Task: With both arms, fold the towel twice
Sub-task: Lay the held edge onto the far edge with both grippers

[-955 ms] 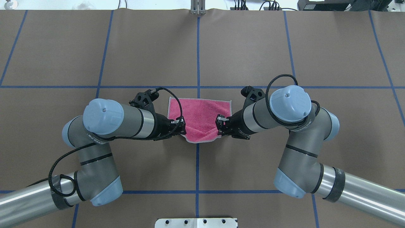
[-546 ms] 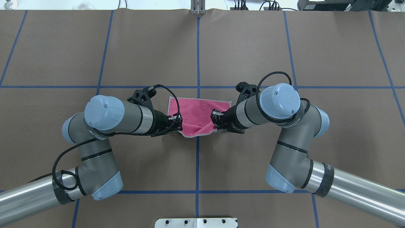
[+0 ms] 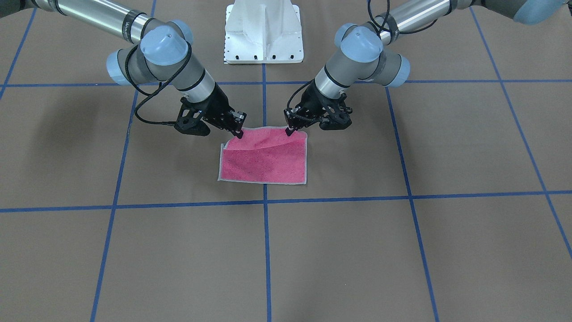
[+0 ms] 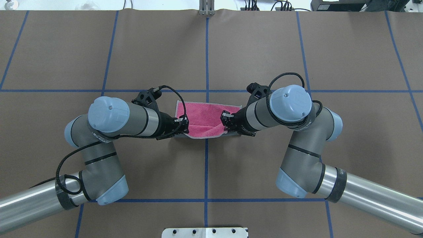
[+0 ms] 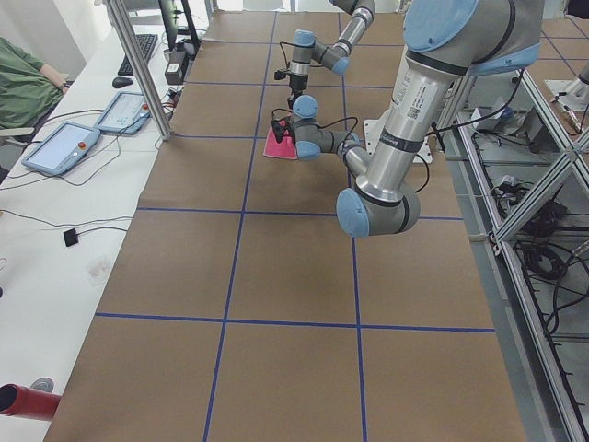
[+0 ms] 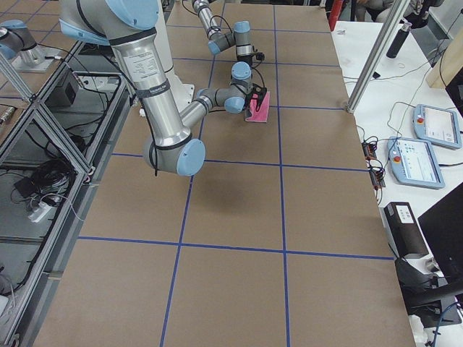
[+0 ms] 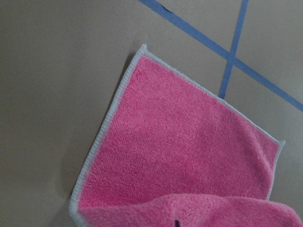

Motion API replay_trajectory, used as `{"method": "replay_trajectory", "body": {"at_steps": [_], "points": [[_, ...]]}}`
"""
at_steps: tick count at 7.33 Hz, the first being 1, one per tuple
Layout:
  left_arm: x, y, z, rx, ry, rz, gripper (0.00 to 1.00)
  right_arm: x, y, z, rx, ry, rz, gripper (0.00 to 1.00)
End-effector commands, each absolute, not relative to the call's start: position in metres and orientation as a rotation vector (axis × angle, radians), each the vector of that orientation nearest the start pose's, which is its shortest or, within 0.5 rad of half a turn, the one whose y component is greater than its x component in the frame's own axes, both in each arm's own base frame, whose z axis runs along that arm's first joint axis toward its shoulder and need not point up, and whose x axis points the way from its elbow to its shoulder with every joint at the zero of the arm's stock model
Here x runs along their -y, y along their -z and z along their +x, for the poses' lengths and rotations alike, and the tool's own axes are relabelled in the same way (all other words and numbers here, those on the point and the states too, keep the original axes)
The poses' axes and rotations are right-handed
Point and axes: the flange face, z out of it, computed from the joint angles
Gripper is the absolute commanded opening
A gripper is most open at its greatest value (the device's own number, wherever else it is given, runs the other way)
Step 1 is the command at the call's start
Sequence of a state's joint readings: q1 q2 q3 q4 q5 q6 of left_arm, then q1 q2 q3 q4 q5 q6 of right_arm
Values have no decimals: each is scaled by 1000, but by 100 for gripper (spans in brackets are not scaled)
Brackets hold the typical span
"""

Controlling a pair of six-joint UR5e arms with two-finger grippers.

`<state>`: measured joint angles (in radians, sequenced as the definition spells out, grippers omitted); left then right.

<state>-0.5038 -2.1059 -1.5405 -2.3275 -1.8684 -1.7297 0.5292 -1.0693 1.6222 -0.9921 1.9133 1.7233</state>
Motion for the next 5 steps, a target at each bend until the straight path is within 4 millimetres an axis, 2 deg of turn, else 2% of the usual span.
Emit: {"method": "replay_trajectory", "body": {"at_steps": [1, 5], "points": [[431, -274, 547, -1277, 395, -32, 0, 428, -284, -523, 1155, -421, -87, 0], [446, -280, 541, -1265, 418, -22, 0, 438, -301, -530, 1156, -430, -78, 0]]}}
